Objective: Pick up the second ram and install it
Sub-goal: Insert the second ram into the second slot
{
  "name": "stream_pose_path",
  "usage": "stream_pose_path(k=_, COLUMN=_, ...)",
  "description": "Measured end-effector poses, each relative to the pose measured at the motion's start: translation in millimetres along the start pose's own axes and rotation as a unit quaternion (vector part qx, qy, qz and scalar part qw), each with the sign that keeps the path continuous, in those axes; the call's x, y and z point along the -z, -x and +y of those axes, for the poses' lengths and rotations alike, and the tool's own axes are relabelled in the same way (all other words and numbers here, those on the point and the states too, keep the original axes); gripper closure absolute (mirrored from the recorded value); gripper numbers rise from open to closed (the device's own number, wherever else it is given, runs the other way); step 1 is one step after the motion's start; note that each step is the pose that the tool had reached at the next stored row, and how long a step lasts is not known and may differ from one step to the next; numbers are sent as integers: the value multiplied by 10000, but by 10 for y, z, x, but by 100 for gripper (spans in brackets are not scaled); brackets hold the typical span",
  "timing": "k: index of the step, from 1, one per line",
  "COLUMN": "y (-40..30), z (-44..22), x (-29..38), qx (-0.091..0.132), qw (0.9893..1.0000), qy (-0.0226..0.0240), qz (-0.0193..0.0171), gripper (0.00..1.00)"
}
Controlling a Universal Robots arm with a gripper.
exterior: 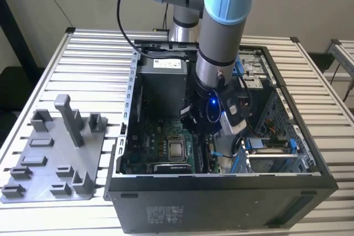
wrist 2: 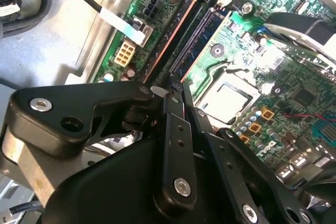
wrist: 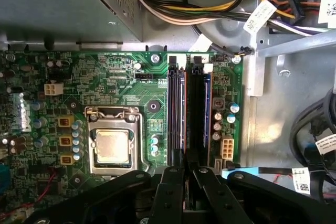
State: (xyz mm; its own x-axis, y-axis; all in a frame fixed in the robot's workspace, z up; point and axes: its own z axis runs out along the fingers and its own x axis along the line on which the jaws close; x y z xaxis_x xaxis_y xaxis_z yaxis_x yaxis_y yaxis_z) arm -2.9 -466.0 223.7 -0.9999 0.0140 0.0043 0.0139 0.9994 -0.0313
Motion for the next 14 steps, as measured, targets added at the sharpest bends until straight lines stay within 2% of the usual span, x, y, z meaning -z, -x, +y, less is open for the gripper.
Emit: stream_pose_path(k=14, y=-10, z=10, x=-14, qx=6, qw=10000, qy=0, qz=0, gripper=86)
